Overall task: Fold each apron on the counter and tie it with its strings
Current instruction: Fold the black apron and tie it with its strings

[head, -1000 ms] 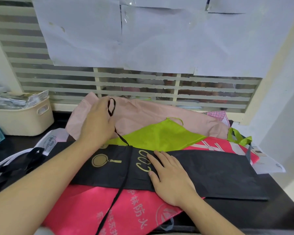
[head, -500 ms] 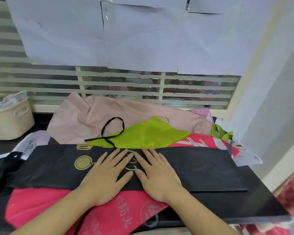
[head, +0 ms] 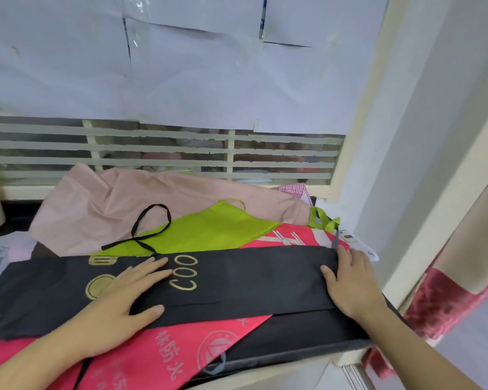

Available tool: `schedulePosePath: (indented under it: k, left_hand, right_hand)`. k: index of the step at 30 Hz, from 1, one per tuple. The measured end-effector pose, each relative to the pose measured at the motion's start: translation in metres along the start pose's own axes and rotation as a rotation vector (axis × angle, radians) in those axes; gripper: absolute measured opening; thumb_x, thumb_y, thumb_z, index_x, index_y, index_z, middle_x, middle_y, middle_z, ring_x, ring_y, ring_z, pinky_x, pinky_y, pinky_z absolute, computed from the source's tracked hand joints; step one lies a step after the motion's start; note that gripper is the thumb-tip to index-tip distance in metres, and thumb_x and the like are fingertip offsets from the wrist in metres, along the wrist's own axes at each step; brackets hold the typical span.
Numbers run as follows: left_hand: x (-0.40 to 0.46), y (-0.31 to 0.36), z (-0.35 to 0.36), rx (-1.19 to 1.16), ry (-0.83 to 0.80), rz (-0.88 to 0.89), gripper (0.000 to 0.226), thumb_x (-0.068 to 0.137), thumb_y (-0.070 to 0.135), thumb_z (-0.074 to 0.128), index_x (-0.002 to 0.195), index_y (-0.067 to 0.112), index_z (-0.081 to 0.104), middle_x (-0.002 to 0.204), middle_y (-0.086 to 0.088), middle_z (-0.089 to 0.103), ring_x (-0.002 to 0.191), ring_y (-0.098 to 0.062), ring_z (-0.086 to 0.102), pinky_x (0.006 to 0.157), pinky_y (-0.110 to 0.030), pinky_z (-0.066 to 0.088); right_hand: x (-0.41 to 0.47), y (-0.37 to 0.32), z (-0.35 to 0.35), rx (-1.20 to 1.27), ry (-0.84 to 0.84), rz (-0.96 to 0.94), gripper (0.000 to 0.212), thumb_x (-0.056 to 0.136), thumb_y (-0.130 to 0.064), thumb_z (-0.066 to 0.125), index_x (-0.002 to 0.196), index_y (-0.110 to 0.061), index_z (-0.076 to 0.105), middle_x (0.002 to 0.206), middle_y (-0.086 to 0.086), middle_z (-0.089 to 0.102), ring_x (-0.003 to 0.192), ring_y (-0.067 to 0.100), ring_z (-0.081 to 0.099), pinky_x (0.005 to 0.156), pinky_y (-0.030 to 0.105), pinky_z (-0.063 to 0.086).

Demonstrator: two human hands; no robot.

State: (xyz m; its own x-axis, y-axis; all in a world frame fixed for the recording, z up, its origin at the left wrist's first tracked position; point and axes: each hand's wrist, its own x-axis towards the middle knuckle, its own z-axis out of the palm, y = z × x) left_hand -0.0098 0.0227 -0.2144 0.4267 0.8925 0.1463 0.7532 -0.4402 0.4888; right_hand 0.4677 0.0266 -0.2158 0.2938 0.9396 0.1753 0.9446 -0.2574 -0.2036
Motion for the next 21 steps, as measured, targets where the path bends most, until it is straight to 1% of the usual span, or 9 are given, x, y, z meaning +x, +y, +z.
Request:
schedulePosePath:
  k: [2, 3, 7, 9, 11, 15, 17, 19, 21]
  left_hand:
    - [0.0, 0.005, 0.001, -0.045, 0.144, 0.003, 0.054, 0.087, 0.055, 0.059, 0.14, 0.047, 0.056, 0.16, 0.038, 0.027, 0.152, 0.008, 0.019, 0.124, -0.03, 0.022]
    - [0.001, 0.007, 0.002, 0.01, 0.203, 0.02, 0.049, 0.088, 0.055, 0.055, 0.136, 0.045, 0.059, 0.157, 0.038, 0.031, 0.15, 0.007, 0.023, 0.122, -0.031, 0.026]
    - [0.014, 0.033, 0.011, 0.173, 0.168, 0.055, 0.06, 0.093, 0.065, 0.038, 0.145, 0.04, 0.055, 0.159, 0.037, 0.022, 0.149, 0.011, 0.017, 0.124, -0.025, 0.022]
    - [0.024, 0.05, 0.022, 0.223, 0.097, 0.083, 0.066, 0.094, 0.07, 0.031, 0.153, 0.043, 0.045, 0.165, 0.031, 0.015, 0.154, 0.004, 0.009, 0.126, -0.02, 0.008]
    - [0.03, 0.064, 0.034, 0.266, -0.002, 0.043, 0.07, 0.092, 0.075, 0.02, 0.158, 0.052, 0.027, 0.168, 0.029, 0.001, 0.158, -0.004, -0.005, 0.126, -0.022, -0.006]
    - [0.033, 0.072, 0.052, 0.382, -0.09, -0.057, 0.063, 0.1, 0.073, 0.014, 0.158, 0.06, -0.006, 0.171, 0.022, -0.016, 0.158, -0.014, -0.025, 0.126, -0.038, -0.017]
    - [0.033, 0.073, 0.053, 0.394, -0.107, -0.067, 0.065, 0.099, 0.076, 0.014, 0.157, 0.061, -0.009, 0.171, 0.021, -0.017, 0.157, -0.015, -0.027, 0.126, -0.04, -0.017]
    - [0.033, 0.073, 0.052, 0.401, -0.123, -0.068, 0.069, 0.095, 0.081, 0.014, 0.157, 0.061, -0.01, 0.171, 0.021, -0.017, 0.157, -0.016, -0.027, 0.126, -0.041, -0.016]
    - [0.034, 0.074, 0.052, 0.411, -0.138, -0.081, 0.074, 0.092, 0.085, 0.014, 0.157, 0.06, -0.011, 0.171, 0.021, -0.017, 0.157, -0.016, -0.026, 0.128, -0.042, -0.015]
  right_hand:
    - [-0.014, 0.003, -0.006, -0.067, 0.155, 0.078, 0.06, 0.09, -0.052, 0.055, 0.121, -0.001, 0.059, 0.115, 0.022, 0.058, 0.11, 0.04, 0.05, 0.098, 0.048, 0.046]
    - [-0.021, 0.002, -0.011, -0.085, 0.156, 0.133, 0.054, 0.09, -0.05, 0.061, 0.112, -0.001, 0.061, 0.11, 0.02, 0.057, 0.105, 0.039, 0.051, 0.093, 0.048, 0.046]
    - [-0.031, -0.003, -0.025, -0.005, -0.085, 0.263, 0.065, 0.087, -0.069, 0.059, 0.111, -0.009, 0.054, 0.114, 0.011, 0.054, 0.116, 0.035, 0.051, 0.099, 0.042, 0.044]
    - [-0.027, -0.005, -0.031, 0.068, -0.183, 0.243, 0.06, 0.079, -0.071, 0.067, 0.094, -0.014, 0.056, 0.104, 0.005, 0.054, 0.108, 0.031, 0.055, 0.093, 0.039, 0.049]
    - [-0.021, -0.004, -0.038, 0.151, -0.256, 0.226, 0.05, 0.074, -0.065, 0.074, 0.076, -0.018, 0.057, 0.091, 0.003, 0.06, 0.088, 0.025, 0.061, 0.073, 0.036, 0.051]
    - [-0.016, 0.003, -0.048, 0.201, -0.242, 0.212, 0.032, 0.087, -0.037, 0.073, 0.079, -0.017, 0.049, 0.077, 0.0, 0.063, 0.07, 0.02, 0.06, 0.057, 0.033, 0.041]
    - [-0.018, 0.008, -0.051, 0.381, -0.274, 0.227, 0.027, 0.09, -0.029, 0.074, 0.085, -0.012, 0.054, 0.071, 0.002, 0.066, 0.058, 0.022, 0.059, 0.053, 0.03, 0.044]
    - [-0.023, 0.012, -0.056, 0.751, -0.383, 0.283, 0.023, 0.091, -0.021, 0.078, 0.085, -0.005, 0.061, 0.057, 0.003, 0.057, 0.047, 0.02, 0.05, 0.046, 0.028, 0.04]
    - [-0.029, 0.012, -0.06, 1.098, -0.459, 0.378, 0.026, 0.088, -0.018, 0.082, 0.081, -0.006, 0.059, 0.06, 0.007, 0.049, 0.049, 0.02, 0.045, 0.046, 0.028, 0.037]
